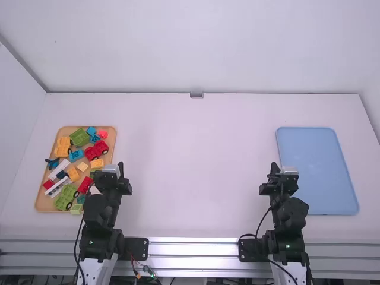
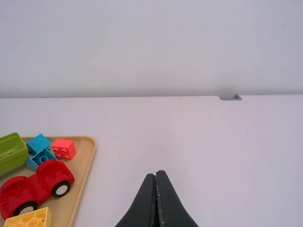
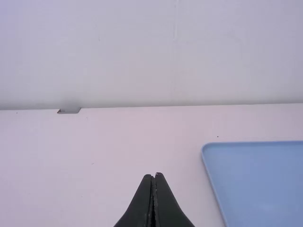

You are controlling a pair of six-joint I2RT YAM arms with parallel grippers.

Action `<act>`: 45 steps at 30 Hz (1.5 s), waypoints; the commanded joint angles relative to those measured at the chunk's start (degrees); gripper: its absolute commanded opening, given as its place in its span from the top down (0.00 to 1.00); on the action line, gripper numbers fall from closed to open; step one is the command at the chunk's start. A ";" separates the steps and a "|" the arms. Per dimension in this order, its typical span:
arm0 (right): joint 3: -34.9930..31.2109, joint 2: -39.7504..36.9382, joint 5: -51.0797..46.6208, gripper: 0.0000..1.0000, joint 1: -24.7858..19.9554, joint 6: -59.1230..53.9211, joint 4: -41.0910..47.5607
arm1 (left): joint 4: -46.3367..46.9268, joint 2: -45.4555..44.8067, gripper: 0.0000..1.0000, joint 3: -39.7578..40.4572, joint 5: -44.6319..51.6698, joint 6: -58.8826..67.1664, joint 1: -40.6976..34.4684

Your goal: Assemble lego blocks to make yellow taxi

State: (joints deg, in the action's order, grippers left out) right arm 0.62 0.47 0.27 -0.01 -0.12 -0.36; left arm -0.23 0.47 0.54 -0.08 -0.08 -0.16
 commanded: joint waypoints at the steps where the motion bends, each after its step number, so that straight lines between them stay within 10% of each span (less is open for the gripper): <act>1: 0.00 0.00 -0.13 1.00 0.00 -0.15 0.00 | 0.00 0.00 1.00 0.00 0.00 0.02 0.00; 21: 9.04 10.24 1.91 0.85 -0.05 -1.83 3.03 | 1.58 7.26 0.85 6.47 -0.35 1.31 -0.18; 45: 38.83 46.12 8.18 0.39 1.52 -4.68 9.71 | 7.59 40.27 0.39 32.93 -2.69 5.54 10.77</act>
State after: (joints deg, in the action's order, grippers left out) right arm 35.33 43.81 7.25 0.80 -3.49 8.88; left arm 6.26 36.23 28.32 -4.27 4.29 7.66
